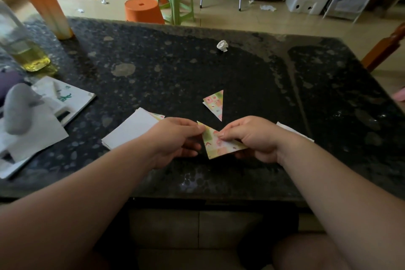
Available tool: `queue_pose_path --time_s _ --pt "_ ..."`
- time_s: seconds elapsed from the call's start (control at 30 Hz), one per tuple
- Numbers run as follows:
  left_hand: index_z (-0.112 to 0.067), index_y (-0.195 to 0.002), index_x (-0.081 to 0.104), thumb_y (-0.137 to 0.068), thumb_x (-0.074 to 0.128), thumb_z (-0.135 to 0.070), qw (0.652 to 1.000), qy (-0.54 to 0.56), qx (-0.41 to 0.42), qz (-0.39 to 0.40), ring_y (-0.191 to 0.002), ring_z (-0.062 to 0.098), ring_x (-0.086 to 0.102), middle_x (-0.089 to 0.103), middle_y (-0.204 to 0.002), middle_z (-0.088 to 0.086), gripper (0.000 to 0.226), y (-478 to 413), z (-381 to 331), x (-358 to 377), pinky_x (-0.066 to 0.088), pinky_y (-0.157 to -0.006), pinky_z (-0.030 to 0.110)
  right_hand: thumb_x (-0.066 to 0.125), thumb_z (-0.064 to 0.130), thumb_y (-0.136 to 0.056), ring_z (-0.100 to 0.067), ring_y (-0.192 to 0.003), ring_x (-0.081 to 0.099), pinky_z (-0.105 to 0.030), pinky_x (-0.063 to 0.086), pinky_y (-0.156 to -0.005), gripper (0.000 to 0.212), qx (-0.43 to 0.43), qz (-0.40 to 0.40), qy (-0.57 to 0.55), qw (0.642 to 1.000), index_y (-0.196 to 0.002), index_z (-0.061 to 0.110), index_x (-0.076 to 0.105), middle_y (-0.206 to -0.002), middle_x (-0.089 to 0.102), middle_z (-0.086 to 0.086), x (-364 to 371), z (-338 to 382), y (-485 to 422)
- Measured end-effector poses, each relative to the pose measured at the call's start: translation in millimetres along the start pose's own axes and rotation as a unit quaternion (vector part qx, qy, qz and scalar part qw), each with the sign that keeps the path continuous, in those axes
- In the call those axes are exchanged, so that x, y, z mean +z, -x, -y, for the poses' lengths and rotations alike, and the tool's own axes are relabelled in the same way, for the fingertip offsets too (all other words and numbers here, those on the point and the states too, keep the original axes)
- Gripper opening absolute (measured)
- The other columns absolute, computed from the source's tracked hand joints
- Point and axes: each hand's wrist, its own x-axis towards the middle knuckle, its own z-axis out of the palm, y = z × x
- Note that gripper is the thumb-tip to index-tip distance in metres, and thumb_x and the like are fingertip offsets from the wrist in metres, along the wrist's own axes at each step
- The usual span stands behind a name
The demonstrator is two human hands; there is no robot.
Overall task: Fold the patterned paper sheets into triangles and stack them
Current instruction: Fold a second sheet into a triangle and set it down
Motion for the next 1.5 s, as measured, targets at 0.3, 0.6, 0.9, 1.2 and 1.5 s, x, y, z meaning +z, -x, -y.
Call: queue_pose_path --time_s 0.3,0.6,0.9,1.2,1.5 --pt "-0.01 -0.083 0.071 -0.092 0.07 -0.008 0.997 0.052 0.022 -0.051 -0.059 0.018 0.06 0.068 -0.083 0.012 0.009 -14 -11 -9 0.05 -0.054 0.03 0.071 0.018 -0.095 -0.01 -0.063 0.059 -0.022 0.045 -0.054 0.01 0.002 -0.024 -0.02 1.0 -0.095 0.01 0.077 -0.08 0.075 -0.006 -14 1 -5" --pt "-0.008 -0.111 0.068 -0.099 0.059 -0.011 0.994 0.102 0.039 -0.005 -0.056 0.017 0.063 0.075 -0.089 0.014 0.015 -15 -22 -9 0.05 -0.047 0.026 0.075 0.022 -0.094 -0.008 -0.048 0.048 -0.023 0.037 -0.047 0.006 -0.054 -0.099 0.047 0.992 -0.095 0.02 0.08 -0.058 0.06 0.001 -28 14 -11" --pt "-0.002 -0.102 0.07 -0.092 0.07 -0.001 0.993 -0.011 0.081 -0.087 -0.082 0.025 0.077 0.077 -0.088 0.016 0.009 -34 -14 -3 0.062 -0.077 0.037 0.056 -0.007 -0.093 -0.021 -0.097 0.071 -0.035 0.059 -0.078 0.033 -0.123 -0.141 -0.109 0.976 -0.103 0.016 0.077 -0.106 0.074 -0.005 -23 5 -26" --pt "-0.008 -0.101 0.064 -0.086 0.08 -0.007 0.981 -0.022 0.076 -0.179 -0.067 0.019 0.074 0.076 -0.077 0.011 0.022 -72 -27 4 0.059 -0.061 0.029 0.078 0.013 -0.089 -0.008 -0.093 0.068 -0.026 0.057 -0.077 0.019 -0.125 -0.235 0.024 0.964 -0.099 0.027 0.069 -0.097 0.072 0.006 -35 16 -61" --pt "-0.009 -0.107 0.063 -0.091 0.073 -0.003 0.945 0.219 0.033 -0.238 -0.083 0.021 0.077 0.074 -0.099 0.013 0.021 -104 -43 -5 0.063 -0.072 0.031 0.079 0.016 -0.089 -0.012 -0.088 0.066 -0.034 0.061 -0.079 0.012 -0.049 -0.267 -0.002 0.962 -0.085 0.024 0.071 -0.094 0.07 0.003 -27 27 -96"
